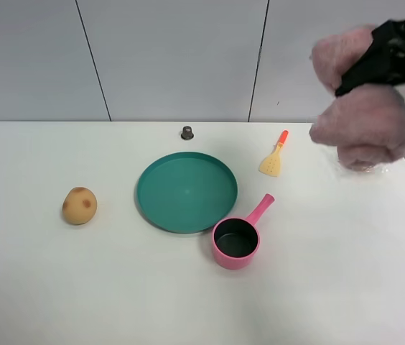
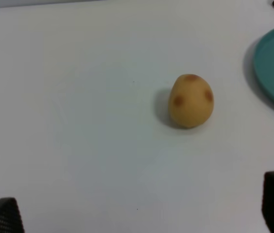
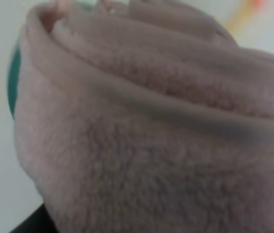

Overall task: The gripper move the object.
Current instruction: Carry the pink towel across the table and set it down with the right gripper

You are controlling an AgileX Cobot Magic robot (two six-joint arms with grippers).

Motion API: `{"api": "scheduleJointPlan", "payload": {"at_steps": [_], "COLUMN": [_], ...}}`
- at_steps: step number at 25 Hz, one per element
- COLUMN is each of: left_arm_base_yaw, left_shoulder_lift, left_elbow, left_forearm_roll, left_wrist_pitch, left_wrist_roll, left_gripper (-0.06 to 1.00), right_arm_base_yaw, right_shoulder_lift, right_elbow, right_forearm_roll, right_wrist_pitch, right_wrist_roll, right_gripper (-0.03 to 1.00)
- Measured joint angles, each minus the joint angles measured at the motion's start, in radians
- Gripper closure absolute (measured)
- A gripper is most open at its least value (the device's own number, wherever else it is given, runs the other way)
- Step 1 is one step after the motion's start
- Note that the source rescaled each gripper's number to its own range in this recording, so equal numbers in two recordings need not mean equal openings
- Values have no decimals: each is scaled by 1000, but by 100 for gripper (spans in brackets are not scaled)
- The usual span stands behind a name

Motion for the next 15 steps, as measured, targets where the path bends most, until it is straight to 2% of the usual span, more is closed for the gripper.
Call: {"api": "scheduleJointPlan", "payload": {"at_steps": [4,7,10,13,15], "left_arm_base_yaw": [0,0,0,0,0], "left_shoulder_lift": [0,0,0,0,0], "left_elbow": [0,0,0,0,0], "left_forearm_roll": [0,0,0,0,0], "left_wrist_pitch": [0,0,0,0,0], "left_wrist_roll": [0,0,0,0,0], "left_gripper": [-6,-6,-6,-6,-6], "right_arm_base_yaw": [0,25,112,275,403], "right_shoulder_lift": [0,0,0,0,0], "right_elbow": [-132,-171,-179,-179,-179], "right_forearm_roll": [116,159,141,91,39], "right_wrist_pitch": [3,3,3,4,-33], "right_wrist_roll": [-154,-285,-430,-504,-524], "right_gripper": [97,97,97,97,97]}}
